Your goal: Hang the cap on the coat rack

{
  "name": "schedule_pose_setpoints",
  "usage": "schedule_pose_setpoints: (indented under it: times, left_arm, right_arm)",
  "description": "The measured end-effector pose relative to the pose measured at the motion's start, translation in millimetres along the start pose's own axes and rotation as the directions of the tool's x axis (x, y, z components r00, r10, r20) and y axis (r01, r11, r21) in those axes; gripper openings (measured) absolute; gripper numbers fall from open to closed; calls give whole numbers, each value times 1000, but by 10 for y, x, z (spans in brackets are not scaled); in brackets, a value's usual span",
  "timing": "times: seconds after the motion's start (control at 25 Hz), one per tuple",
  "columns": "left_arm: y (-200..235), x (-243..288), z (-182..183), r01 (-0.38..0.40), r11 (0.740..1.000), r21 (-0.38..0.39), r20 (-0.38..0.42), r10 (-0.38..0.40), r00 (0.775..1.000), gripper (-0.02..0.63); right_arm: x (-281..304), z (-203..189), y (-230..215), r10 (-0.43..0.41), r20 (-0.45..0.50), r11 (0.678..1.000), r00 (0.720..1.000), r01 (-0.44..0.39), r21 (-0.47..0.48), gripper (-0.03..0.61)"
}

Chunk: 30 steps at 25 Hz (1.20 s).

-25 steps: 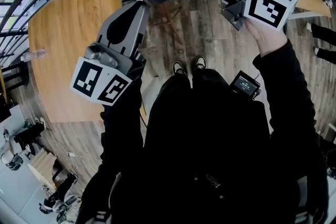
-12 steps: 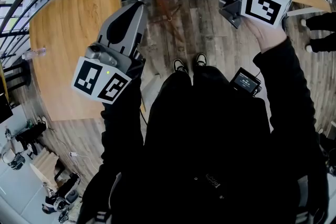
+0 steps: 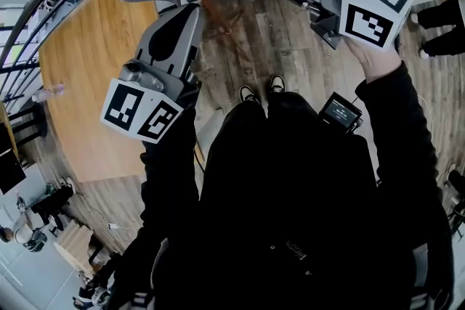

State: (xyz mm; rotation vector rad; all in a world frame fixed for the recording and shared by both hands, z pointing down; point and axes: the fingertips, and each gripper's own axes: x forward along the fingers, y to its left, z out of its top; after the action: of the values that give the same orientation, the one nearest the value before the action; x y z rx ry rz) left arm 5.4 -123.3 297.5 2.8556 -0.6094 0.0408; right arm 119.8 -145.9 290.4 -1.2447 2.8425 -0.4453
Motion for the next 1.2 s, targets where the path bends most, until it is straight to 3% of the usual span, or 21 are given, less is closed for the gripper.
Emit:
schedule_pose_setpoints:
  times: [0.32,0.56,0.76,1.2]
  left_arm:
    - [-417,158,38,100,994,42,-15,-99,995,5]
    - [-553,281,-50,165,984,71,-34,-163,986,5]
    - [-623,329,-105,221,973,64,-53,-218,974,5]
    - [-666,499,61,269,960,77,-58,-265,963,5]
  right_arm:
    - [-662,-80,130,-78,-26,997,997,78,-11,259]
    - [-956,-209,177,-119,-2,993,993,119,22,29]
    - [-1084,-273,258,-145,11,989,989,144,45,18]
    - [-1057,-218,314,-113,18,990,993,111,85,17]
